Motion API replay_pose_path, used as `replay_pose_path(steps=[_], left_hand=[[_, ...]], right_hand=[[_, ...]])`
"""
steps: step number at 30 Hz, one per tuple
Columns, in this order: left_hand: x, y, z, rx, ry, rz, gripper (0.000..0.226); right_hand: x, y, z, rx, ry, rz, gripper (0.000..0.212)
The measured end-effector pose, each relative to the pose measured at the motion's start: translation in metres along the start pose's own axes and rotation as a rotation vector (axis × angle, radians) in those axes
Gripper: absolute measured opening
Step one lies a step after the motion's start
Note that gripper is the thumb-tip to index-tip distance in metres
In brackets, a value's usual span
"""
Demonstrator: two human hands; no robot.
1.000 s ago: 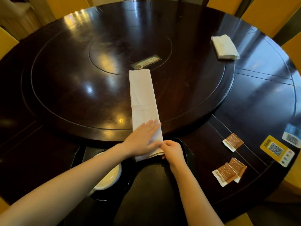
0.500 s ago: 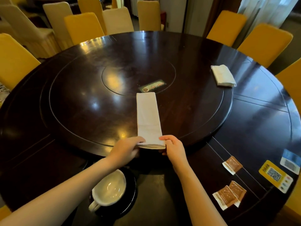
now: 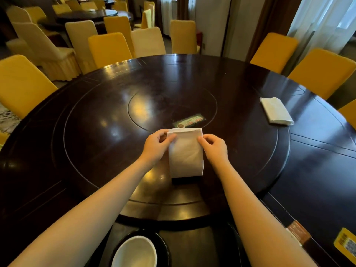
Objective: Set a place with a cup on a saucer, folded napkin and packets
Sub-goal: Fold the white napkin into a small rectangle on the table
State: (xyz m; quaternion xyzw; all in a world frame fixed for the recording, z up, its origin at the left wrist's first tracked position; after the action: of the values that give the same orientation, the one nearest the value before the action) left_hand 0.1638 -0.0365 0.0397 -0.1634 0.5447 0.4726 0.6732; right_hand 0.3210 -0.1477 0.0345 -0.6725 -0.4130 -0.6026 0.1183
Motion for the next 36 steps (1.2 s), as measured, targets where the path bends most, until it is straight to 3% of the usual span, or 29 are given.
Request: replay_pose_path(steps=[4, 8, 16, 30, 36], left_hand=[[0.025, -0.001, 0.036, -0.095, 0.09, -0.101, 0.008], [0.06, -0.007, 0.066, -0.081, 0.199, -0.193, 0.02], [0.131, -0.03, 0.093, -0.046, 0.358, -0.085, 0.021], [0.168, -0.032, 0.106, 0.074, 0.184, 0.373, 0.019], [0.165, -0.035, 0.109, 0.097, 0.109, 0.417, 0.017]], right_hand=[[0.007, -0.017, 0.037, -0.016, -0.073, 0.057, 0.022], [0.0, -0.035, 0.074, -0.071, -0.147, 0.064, 0.019], [-0.034, -0.063, 0.116, -0.189, -0.179, -0.071, 0.017], [-0.05, -0.091, 0.141, -0.364, -0.026, -0.561, 0.024], [-0.056, -0.091, 0.143, -0.415, -0.053, -0.519, 0.02]])
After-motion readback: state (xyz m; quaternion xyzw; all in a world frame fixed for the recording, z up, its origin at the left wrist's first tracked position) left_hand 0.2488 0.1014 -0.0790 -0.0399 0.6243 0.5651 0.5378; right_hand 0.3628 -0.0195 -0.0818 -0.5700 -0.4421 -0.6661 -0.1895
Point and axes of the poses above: each hand's wrist, its own z-axis towards the middle knuckle, its own y-axis out of the back of the hand, x = y × z, the point moved 3 cm from there along z, towards the middle knuckle, and after that the axes turned 14 degrees about -y, right-handed, at the moved point
